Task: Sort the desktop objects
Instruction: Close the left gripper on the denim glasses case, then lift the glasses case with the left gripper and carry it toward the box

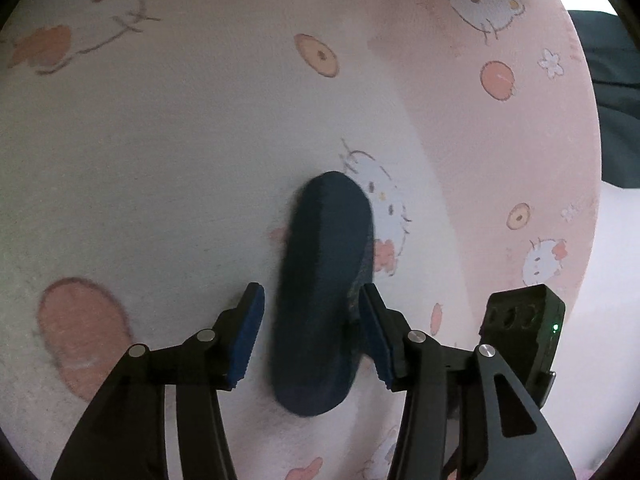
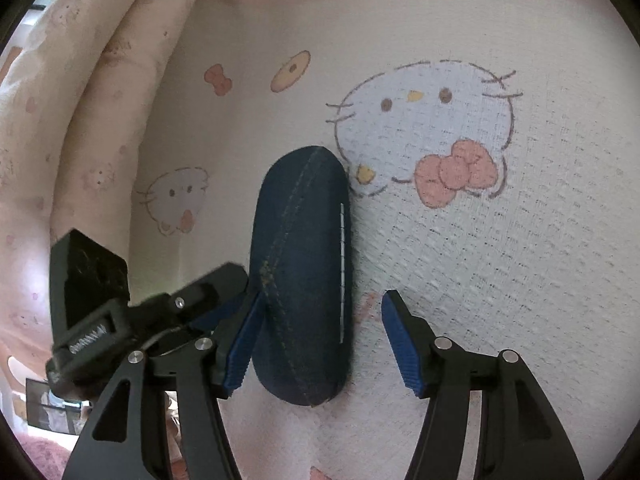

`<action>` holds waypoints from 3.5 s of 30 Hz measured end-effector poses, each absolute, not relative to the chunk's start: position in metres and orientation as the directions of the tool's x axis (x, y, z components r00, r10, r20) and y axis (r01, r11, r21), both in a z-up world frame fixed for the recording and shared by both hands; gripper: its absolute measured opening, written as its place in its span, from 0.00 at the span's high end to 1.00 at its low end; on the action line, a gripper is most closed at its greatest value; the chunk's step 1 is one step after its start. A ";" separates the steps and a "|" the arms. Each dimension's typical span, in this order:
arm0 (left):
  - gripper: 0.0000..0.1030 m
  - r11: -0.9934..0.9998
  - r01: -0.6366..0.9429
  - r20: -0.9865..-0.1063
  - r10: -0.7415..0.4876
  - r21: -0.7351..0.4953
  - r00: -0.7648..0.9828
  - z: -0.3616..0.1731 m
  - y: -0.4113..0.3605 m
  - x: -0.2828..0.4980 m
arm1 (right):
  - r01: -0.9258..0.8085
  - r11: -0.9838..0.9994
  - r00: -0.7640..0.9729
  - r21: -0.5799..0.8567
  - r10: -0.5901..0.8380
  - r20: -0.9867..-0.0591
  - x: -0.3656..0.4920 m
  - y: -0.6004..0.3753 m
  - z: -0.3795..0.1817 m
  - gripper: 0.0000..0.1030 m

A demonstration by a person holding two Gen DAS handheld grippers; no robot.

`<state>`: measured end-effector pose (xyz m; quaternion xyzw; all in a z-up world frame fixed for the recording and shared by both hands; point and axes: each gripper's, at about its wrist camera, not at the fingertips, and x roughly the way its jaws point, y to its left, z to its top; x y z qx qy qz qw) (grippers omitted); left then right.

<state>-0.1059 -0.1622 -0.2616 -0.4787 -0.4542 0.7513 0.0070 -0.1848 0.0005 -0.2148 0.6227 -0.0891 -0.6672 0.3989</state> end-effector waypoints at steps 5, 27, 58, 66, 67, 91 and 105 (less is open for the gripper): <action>0.48 -0.618 0.409 -0.726 0.438 -0.672 -0.530 -0.253 -0.156 -0.103 | 0.455 -0.654 0.082 0.604 -0.645 -0.760 -0.182 -0.002 -0.214 0.43; 0.58 -0.634 0.221 -0.640 0.568 -0.741 -0.517 -0.230 -0.088 -0.122 | 0.557 -0.711 -0.105 0.430 -0.574 -0.812 -0.165 0.050 -0.164 0.48; 0.58 -0.700 -0.064 -0.683 0.710 -0.711 -0.173 -0.258 0.160 -0.123 | 0.208 -0.917 -0.289 0.339 -0.389 -0.875 -0.117 0.310 -0.173 0.48; 0.57 -0.692 -0.033 -0.682 0.717 -0.721 -0.143 -0.261 0.164 -0.128 | 0.213 -0.921 -0.251 0.327 -0.375 -0.892 -0.122 0.315 -0.188 0.43; 0.57 -0.688 -0.030 -0.678 0.721 -0.725 -0.141 -0.260 0.164 -0.130 | 0.216 -0.923 -0.257 0.320 -0.370 -0.893 -0.123 0.312 -0.188 0.41; 0.59 -0.706 -0.068 -0.700 0.708 -0.705 -0.092 -0.258 0.172 -0.144 | 0.180 -0.905 -0.235 0.386 -0.420 -0.876 -0.140 0.304 -0.201 0.38; 0.72 -0.606 -0.220 -0.563 0.794 -0.764 -0.230 -0.151 0.180 -0.126 | 0.255 -0.935 -0.436 0.248 -0.340 -0.833 -0.119 0.324 -0.101 0.39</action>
